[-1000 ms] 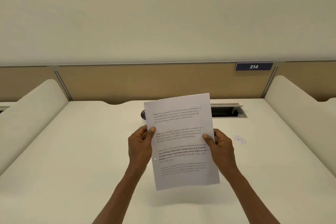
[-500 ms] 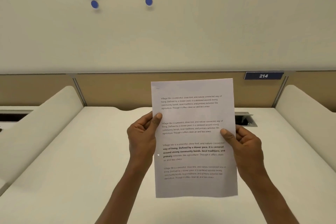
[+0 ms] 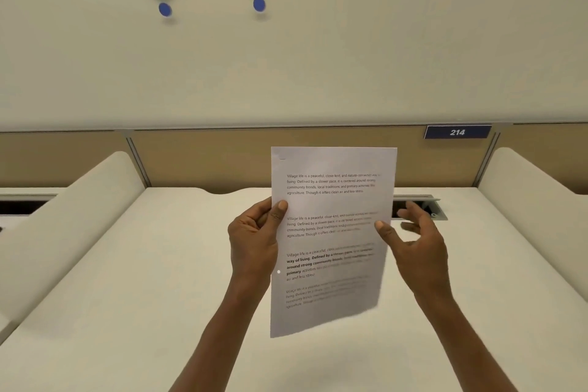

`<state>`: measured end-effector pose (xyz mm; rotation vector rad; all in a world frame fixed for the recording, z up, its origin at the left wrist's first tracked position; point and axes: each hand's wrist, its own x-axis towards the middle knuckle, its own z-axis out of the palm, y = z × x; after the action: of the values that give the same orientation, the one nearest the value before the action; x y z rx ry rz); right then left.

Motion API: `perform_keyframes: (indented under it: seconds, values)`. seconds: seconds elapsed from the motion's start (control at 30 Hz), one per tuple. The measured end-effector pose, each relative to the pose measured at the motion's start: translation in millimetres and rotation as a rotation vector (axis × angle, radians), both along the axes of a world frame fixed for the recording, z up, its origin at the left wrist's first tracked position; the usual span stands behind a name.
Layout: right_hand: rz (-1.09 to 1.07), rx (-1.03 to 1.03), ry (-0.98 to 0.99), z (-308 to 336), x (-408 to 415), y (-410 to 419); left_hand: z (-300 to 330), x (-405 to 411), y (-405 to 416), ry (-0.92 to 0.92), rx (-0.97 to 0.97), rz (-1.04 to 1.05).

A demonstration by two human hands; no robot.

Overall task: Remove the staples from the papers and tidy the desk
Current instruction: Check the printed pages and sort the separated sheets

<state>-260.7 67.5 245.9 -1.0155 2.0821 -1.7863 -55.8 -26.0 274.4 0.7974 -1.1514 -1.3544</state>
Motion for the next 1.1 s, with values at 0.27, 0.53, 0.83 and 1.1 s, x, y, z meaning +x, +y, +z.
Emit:
perform_keyframes:
  seconds: [0.27, 0.53, 0.83, 1.1]
  values:
    - [0.328, 0.158, 0.443, 6.8, 71.9, -12.5, -14.0, -30.4, 5.4, -0.060, 0.017, 0.062]
    - [0.291, 0.241, 0.522, -8.1, 90.1, -26.0, -21.4, -41.7, 1.6, -0.143, 0.100, -0.064]
    - [0.125, 0.098, 0.448, -6.9, 63.3, -26.6, -38.9, -34.2, -6.9, -0.195, 0.171, -0.108]
    - [0.412, -0.017, -0.356, 3.1, 15.9, -20.3, -51.1, 2.0, -34.2, -0.318, 0.307, -0.037]
